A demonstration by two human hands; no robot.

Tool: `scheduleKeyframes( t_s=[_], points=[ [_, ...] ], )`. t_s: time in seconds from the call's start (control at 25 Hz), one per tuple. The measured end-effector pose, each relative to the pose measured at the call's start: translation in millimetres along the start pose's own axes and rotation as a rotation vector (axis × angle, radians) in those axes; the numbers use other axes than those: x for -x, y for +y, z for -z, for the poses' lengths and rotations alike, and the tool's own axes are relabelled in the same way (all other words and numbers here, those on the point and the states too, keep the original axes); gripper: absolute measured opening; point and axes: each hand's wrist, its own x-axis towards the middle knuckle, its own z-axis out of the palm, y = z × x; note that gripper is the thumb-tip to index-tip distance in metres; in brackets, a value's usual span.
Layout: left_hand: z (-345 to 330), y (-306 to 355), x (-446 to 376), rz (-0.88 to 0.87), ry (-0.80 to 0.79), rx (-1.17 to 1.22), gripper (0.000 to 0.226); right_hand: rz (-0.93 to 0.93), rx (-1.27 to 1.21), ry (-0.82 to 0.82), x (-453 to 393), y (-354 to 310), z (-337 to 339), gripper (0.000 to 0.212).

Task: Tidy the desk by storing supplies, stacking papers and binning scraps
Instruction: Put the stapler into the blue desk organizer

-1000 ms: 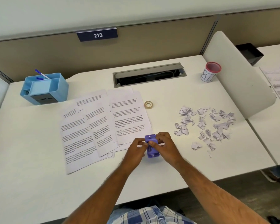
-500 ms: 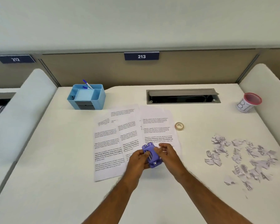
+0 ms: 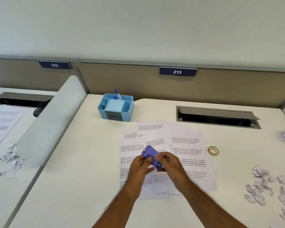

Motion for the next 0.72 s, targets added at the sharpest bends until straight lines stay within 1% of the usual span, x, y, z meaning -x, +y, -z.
scheduleKeyframes(
  t_s=[0.08, 0.2, 0.32, 0.44, 0.56, 0.64, 0.72],
  points=[
    [16.8, 8.3, -13.9, -0.004, 0.064, -0.083, 0.018, 0.014, -0.002, -0.007, -17.2, -11.6, -17.2, 0.026],
    [47.8, 13.5, -41.7, -0.065, 0.127, -0.248, 0.019, 0.030, 0.021, 0.017, -47.2, -31.6, -40.8, 0.026],
    [85.8, 9.7, -73.1, -0.139, 0.254, -0.553, 0.035, 0.085, 0.071, 0.072, -85.4, -49.6, -62.0, 0.026],
    [122.2, 0.9, -96.5, -0.223, 0.353, -0.888, 0.052, 0.116, 0.140, 0.085, -124.7, -66.3, -77.2, 0.034],
    [160.1, -5.2, -123.1, -0.256, 0.389, -1.104, 0.060, 0.118, 0.253, 0.074, -167.5, -84.8, -90.6, 0.039],
    [184.6, -8.5, -142.5, -0.263, 0.413, -1.221, 0.066, 0.138, 0.274, 0.074, -194.6, -95.6, -98.6, 0.038],
    [205.1, -10.9, -159.9, -0.257, 0.398, -1.329, 0.073, 0.156, 0.318, 0.094, -221.7, -106.6, -107.1, 0.036]
  ],
)
